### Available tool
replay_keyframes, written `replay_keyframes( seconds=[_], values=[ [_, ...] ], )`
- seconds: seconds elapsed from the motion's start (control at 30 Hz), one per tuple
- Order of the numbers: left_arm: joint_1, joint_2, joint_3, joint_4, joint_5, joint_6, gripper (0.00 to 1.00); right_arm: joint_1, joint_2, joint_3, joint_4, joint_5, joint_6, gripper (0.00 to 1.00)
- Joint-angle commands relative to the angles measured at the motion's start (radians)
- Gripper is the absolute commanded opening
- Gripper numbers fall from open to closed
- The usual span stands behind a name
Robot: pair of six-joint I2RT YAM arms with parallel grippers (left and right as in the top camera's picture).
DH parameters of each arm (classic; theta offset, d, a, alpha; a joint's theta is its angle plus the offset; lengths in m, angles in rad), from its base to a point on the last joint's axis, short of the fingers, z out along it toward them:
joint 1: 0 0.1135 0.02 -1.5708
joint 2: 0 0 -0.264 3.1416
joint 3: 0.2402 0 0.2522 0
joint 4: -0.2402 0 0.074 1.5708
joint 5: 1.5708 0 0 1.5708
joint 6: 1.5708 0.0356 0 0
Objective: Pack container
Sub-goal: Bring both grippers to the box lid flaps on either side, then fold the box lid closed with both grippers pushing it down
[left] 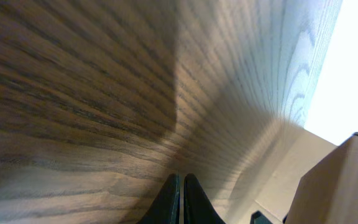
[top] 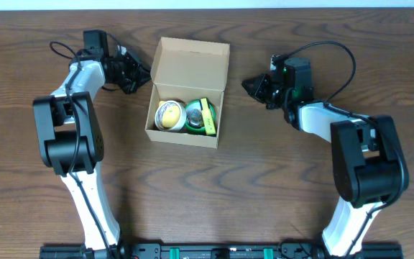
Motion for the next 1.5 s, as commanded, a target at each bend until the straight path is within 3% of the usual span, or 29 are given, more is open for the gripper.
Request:
replay_keyframes(
  seconds=[0.0,0.6,1.07,1.23,1.47],
  values=[
    [-0.008,0.011,0.013,0.004,0.061,-0.008,0.05,0.013,0.057,0.019,0.043,-0.032,0.063,0.01],
    [-0.038,0.01,0.014,0.119,0.24,-0.002,0.06,0.04,0.12,0.198,0.085,-0.086,0.042,0.01],
    [-0.005,-0.01,0.066,0.122,0.392,0.108,0.05,0.053,0.114,0.31,0.083,-0.22,-0.026,0.01],
    [-0.002,-0.068,0.093,0.021,0.339,0.199,0.05,0.077,0.085,0.323,0.081,-0.22,-0.025,0.01],
    [-0.002,-0.174,0.093,-0.25,0.111,0.395,0.05,0.108,0.04,0.323,-0.007,-0.212,-0.083,0.01]
  ],
)
